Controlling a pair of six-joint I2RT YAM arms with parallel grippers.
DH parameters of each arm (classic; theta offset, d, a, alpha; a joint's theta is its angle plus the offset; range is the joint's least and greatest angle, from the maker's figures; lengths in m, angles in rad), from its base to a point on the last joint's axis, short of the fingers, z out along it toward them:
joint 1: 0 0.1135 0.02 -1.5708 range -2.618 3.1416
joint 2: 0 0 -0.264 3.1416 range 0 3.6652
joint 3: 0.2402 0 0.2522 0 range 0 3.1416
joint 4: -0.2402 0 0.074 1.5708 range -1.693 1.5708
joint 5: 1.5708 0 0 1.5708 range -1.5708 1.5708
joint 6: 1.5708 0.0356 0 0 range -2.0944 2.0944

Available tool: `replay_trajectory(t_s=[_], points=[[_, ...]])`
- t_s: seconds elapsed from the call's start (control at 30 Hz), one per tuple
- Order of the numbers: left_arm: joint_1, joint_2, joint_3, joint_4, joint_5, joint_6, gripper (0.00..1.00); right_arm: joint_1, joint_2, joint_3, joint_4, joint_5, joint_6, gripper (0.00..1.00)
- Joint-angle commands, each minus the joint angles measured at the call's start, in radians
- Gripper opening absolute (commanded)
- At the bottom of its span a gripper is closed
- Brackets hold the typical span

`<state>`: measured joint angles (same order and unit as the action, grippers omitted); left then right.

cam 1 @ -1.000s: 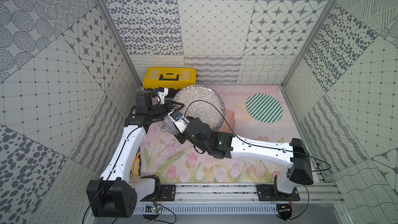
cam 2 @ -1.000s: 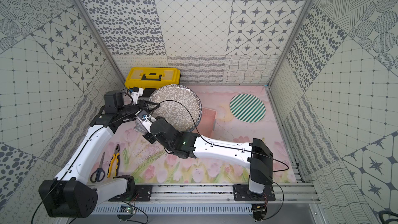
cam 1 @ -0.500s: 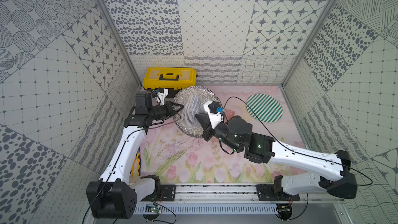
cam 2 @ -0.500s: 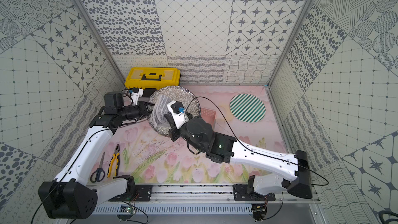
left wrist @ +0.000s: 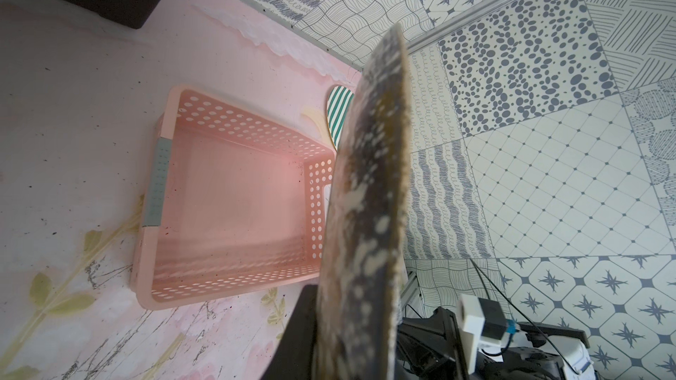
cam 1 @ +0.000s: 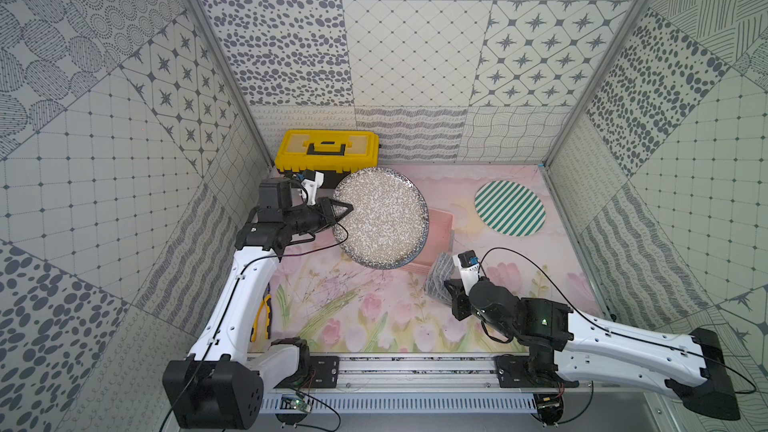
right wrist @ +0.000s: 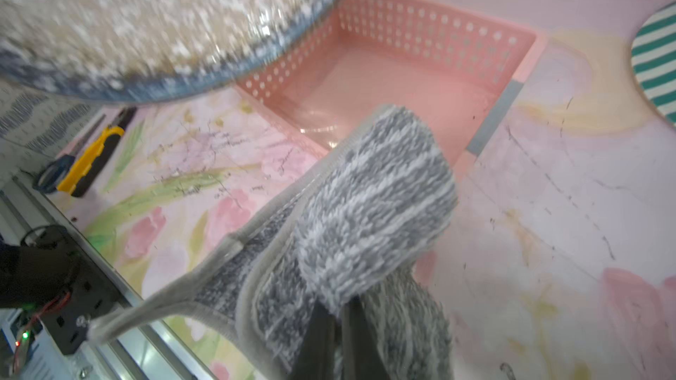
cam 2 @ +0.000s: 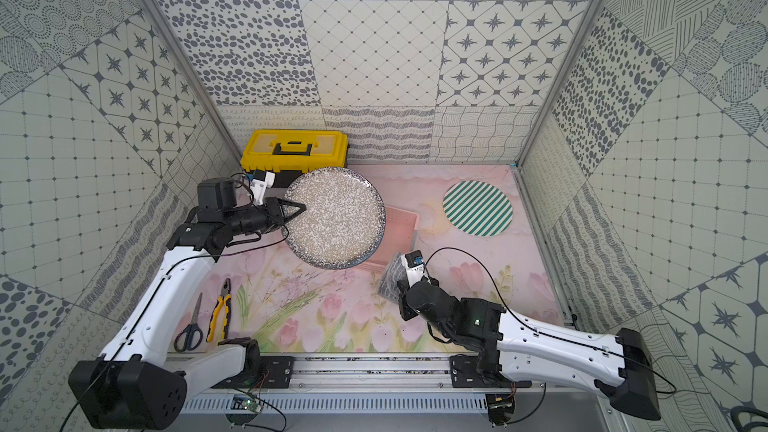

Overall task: Wipe the wet plate dry
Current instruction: Place the towel at the center of the board.

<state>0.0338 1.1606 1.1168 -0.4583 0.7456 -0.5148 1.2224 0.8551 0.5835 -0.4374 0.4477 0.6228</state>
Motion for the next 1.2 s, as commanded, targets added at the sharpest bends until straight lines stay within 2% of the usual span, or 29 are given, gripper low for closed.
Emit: replay_trajectory(t_s=[0.0, 0.17, 0.2, 0.3, 0.37, 0.4, 0.57, 0.7, 0.77, 0.87, 0.97, 1.17], points=[[-0.001, -0.022, 0.039, 0.175, 0.149, 0.0, 0.0, 0.01, 0.118, -0.002, 0.004, -0.124, 0.07, 0.0], [-0.002, -0.023, 0.044, 0.167, 0.152, 0.013, 0.0, 0.022, 0.304, 0.024, 0.069, -0.173, 0.062, 0.0], [-0.001, -0.024, 0.045, 0.165, 0.155, 0.016, 0.0, 0.022, 0.317, 0.029, 0.081, -0.182, 0.055, 0.05], [-0.002, -0.028, 0.046, 0.163, 0.156, 0.018, 0.0, 0.021, 0.294, 0.035, 0.085, -0.186, 0.05, 0.5], [-0.001, -0.027, 0.048, 0.163, 0.161, 0.016, 0.0, 0.013, 0.233, 0.03, 0.076, -0.184, 0.045, 0.64], [-0.001, -0.026, 0.049, 0.163, 0.163, 0.015, 0.0, 0.005, 0.196, 0.028, 0.066, -0.189, 0.043, 0.67], [-0.001, -0.025, 0.051, 0.164, 0.178, 0.017, 0.0, -0.083, -0.009, 0.042, -0.001, -0.28, 0.006, 0.7], [-0.002, -0.023, 0.057, 0.149, 0.208, 0.049, 0.0, -0.261, -0.158, 0.079, -0.012, -0.444, -0.005, 0.72], [0.0, -0.025, 0.057, 0.153, 0.274, 0.059, 0.0, -0.376, -0.187, 0.106, 0.005, -0.558, -0.005, 0.74], [-0.002, -0.026, 0.049, 0.169, 0.372, 0.043, 0.0, -0.528, -0.158, 0.163, 0.055, -0.767, 0.014, 0.74], [-0.006, -0.024, 0.044, 0.171, 0.438, 0.033, 0.0, -0.619, -0.093, 0.196, 0.145, -0.919, 0.063, 0.74], [-0.017, -0.028, 0.034, 0.173, 0.496, 0.02, 0.0, -0.67, 0.007, 0.199, 0.28, -1.028, 0.1, 0.74]])
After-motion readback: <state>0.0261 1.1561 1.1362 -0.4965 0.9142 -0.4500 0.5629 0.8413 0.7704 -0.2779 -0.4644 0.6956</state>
